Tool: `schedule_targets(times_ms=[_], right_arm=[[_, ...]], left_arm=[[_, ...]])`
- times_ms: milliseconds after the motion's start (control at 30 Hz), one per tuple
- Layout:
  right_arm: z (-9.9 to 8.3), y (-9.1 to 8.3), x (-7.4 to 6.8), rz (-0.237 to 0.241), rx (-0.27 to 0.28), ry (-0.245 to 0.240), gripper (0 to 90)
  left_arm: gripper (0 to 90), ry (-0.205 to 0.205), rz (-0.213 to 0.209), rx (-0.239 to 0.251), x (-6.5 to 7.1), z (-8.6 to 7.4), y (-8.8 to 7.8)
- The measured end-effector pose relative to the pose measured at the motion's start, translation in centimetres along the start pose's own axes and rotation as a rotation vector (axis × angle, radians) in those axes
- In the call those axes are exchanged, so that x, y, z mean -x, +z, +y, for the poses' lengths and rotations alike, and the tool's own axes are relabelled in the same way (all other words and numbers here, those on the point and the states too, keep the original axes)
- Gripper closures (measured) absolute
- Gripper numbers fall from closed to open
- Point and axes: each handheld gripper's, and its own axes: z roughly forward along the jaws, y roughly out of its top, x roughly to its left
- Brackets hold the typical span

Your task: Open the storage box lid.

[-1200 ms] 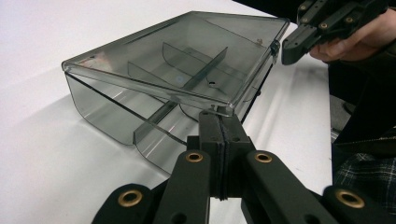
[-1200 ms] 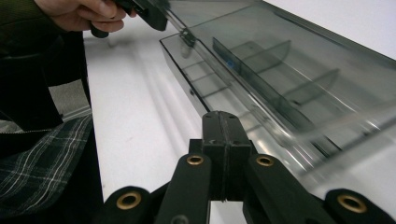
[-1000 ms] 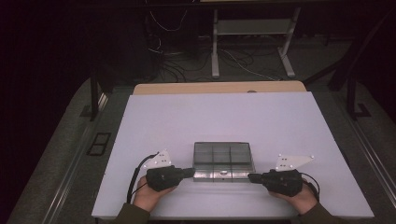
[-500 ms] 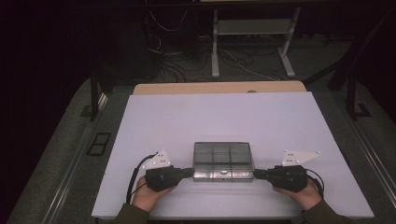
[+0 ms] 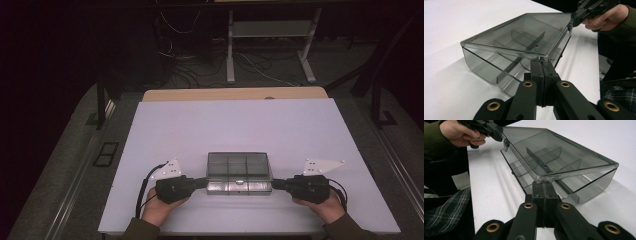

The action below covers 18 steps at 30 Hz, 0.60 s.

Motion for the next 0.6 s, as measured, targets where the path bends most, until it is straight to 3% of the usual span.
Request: schedule_targets(times_ms=[367,600], right_arm=[[0.6,0.0,0.2,0.005,0.022,-0.001,89.3],[1.1,0.1,0.3,0.003,0.028,0.003,89.4]], left_arm=[[85.1,0.004,0.005,0.02,-0.2,0.4,-0.2],[73.6,0.01,0.036,0.033,-0.5,0.5,-0.8]])
